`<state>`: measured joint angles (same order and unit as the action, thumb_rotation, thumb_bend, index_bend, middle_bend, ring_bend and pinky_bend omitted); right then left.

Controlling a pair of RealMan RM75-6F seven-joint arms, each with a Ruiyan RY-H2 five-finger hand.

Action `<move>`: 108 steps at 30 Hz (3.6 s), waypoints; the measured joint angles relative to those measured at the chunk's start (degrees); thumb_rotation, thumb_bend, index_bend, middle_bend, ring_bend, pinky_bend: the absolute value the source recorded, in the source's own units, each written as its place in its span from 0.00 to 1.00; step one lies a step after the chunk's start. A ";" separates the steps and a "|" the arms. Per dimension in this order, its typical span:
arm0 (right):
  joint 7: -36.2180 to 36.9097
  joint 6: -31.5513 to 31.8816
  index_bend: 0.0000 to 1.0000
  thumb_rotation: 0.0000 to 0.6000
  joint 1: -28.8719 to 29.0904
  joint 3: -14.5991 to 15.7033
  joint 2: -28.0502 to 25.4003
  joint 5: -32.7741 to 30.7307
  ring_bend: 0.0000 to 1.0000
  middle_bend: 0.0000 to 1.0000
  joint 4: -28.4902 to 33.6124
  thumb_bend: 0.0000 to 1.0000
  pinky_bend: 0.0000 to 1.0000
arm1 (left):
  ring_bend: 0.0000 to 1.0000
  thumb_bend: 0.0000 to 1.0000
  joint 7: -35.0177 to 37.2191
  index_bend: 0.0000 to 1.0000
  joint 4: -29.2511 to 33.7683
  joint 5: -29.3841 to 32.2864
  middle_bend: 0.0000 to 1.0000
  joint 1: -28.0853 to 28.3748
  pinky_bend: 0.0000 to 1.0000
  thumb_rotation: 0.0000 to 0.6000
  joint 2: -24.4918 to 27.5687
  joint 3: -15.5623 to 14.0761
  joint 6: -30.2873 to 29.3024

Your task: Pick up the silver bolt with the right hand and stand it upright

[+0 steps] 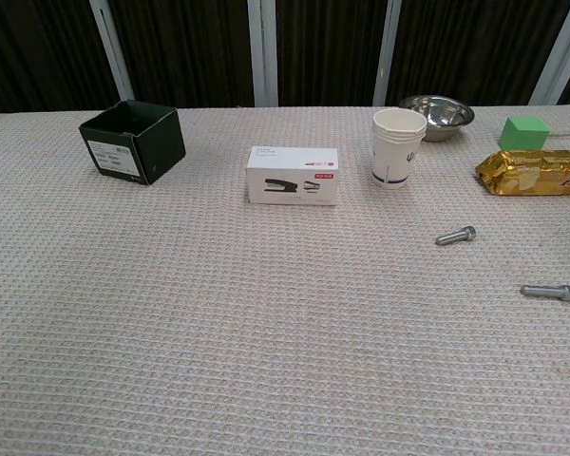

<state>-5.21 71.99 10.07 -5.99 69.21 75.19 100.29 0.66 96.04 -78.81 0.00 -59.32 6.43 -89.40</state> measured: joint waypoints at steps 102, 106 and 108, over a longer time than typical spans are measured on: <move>-19.23 -4.58 0.60 1.00 11.91 -3.47 19.57 -22.49 0.00 0.00 -8.80 0.34 0.00 | 0.01 0.04 -1.99 0.16 0.11 1.02 0.09 0.54 0.01 1.00 -0.61 0.25 0.48; -19.24 -4.50 0.60 1.00 11.98 -3.52 19.34 -22.44 0.01 0.00 -8.31 0.34 0.00 | 0.01 0.04 -2.12 0.16 0.17 1.06 0.09 0.60 0.01 1.00 -0.60 0.23 0.62; -19.19 -4.42 0.60 1.00 11.99 -3.52 19.18 -22.35 0.01 0.00 -8.02 0.34 0.00 | 0.01 0.04 -2.14 0.16 0.18 1.08 0.09 0.58 0.01 1.00 -0.61 0.24 0.57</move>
<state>-24.40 67.57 22.06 -9.51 88.39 52.84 92.28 -1.48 96.22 -77.73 0.57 -59.93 6.67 -88.83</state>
